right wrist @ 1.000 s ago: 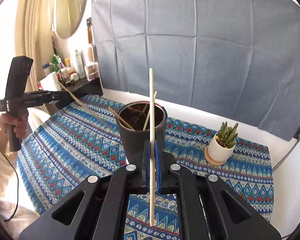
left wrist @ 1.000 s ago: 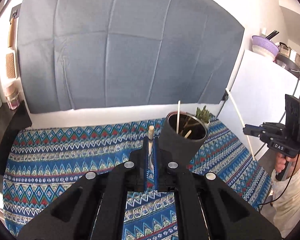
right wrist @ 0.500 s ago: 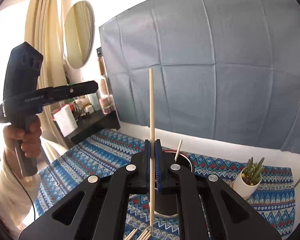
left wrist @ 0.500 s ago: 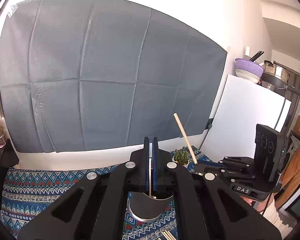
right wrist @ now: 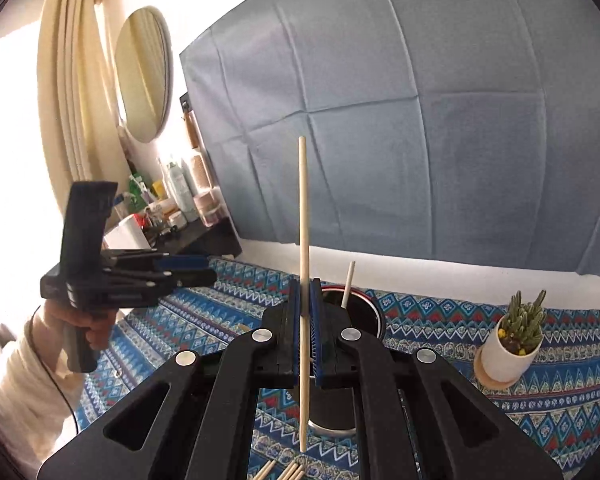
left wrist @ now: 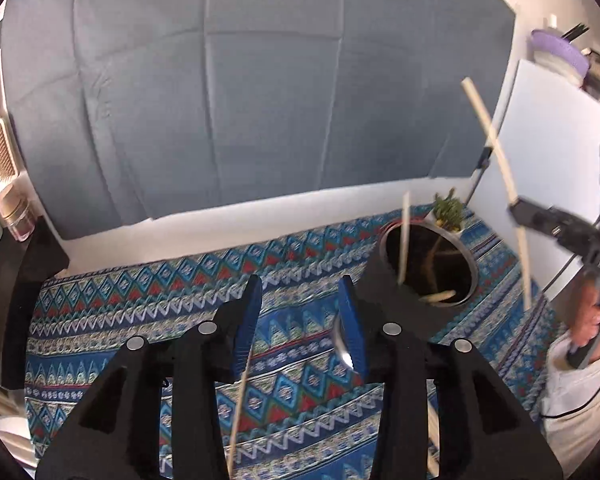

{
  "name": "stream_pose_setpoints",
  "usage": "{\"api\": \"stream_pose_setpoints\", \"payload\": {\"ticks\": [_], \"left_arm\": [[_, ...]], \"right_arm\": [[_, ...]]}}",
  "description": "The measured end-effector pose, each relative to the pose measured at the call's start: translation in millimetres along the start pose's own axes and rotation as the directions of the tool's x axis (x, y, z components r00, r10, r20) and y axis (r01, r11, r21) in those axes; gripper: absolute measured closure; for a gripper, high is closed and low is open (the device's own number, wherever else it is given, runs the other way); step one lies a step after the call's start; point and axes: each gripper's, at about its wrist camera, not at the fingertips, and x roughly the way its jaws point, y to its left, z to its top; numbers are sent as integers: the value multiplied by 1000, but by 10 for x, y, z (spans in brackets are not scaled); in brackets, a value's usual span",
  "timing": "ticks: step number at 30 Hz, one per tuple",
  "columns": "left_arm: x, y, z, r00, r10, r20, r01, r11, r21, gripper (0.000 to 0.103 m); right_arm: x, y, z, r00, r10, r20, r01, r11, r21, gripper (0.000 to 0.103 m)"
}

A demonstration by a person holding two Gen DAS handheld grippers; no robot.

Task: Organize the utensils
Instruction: 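Carry the stick in the right gripper over the holder while the left gripper lifts its stick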

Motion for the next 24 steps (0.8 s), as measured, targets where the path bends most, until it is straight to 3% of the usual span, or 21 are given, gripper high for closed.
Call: {"api": "stream_pose_setpoints", "payload": {"ticks": [4,11,16,21,22,23,24], "left_arm": [[326,235,-276,991,28,-132,-33,999,-34,48],[691,407,-645,962,91,-258,-94,996,1,31],[934,521,-836,921,140,-363,-140,990,26,25],[1083,588,-1000,901,120,-416,-119,992,29,25],[1102,598,-1027,900,108,-423,-107,994,26,32],[1130,611,-1057,897,82,-435,-84,996,15,46],[1112,634,-1069,906,68,-418,-76,997,-3,49]], "right_arm": [[22,6,-7,1000,-2,-7,2,1000,-11,98],[86,31,-5,1000,0,-24,0,1000,-27,98],[99,43,1,1000,1,-26,-2,1000,-30,98],[97,30,1,1000,-2,-24,1,1000,-26,98],[88,22,-6,1000,-2,-22,2,1000,-23,98],[77,15,-17,1000,-3,-22,2,1000,-19,98],[81,10,-17,1000,-3,-22,3,1000,-16,98]]}}
